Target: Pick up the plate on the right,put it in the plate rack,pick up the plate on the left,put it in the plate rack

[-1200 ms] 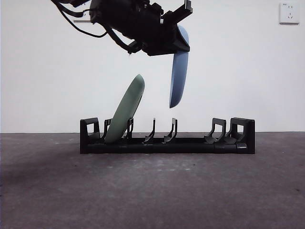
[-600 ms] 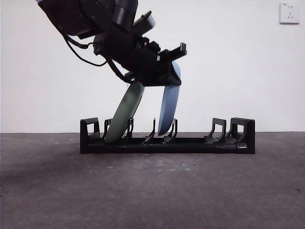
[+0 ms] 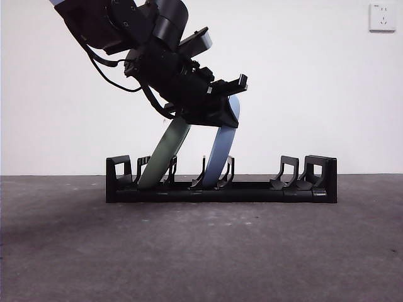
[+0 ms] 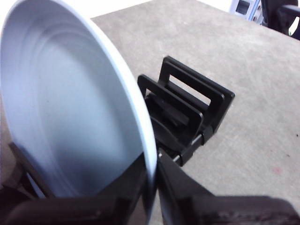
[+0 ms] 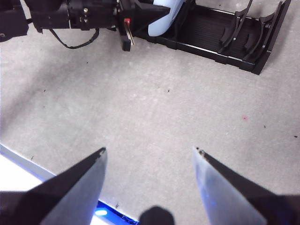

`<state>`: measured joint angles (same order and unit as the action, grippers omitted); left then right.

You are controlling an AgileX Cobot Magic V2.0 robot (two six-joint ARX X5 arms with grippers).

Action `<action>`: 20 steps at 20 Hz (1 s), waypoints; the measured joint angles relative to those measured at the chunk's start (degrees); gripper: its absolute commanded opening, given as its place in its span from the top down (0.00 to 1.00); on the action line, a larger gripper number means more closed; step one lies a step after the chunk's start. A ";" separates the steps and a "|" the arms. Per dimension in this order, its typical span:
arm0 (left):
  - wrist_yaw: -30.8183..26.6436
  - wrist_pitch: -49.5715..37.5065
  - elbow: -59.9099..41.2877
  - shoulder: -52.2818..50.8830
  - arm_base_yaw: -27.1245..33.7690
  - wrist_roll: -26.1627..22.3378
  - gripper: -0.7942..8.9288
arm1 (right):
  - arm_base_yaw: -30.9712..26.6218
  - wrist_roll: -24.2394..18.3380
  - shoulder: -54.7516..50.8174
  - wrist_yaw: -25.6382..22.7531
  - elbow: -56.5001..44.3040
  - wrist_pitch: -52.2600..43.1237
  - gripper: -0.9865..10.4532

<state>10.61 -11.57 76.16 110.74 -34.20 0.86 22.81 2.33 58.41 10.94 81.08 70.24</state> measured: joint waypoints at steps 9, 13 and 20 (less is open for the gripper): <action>-0.81 1.84 0.04 0.00 -0.79 -0.26 0.75 | 0.00 0.00 0.00 0.00 0.00 0.00 0.64; 0.57 3.96 0.35 -0.70 -0.94 0.72 0.75 | 0.00 0.00 0.00 0.00 0.00 0.00 0.64; 1.66 10.97 0.35 -9.51 -1.84 1.81 0.75 | 0.00 -0.33 0.00 0.00 0.00 -0.02 0.64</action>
<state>12.27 -0.60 76.51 101.23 -36.03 2.68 22.81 2.00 58.41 10.94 81.08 70.22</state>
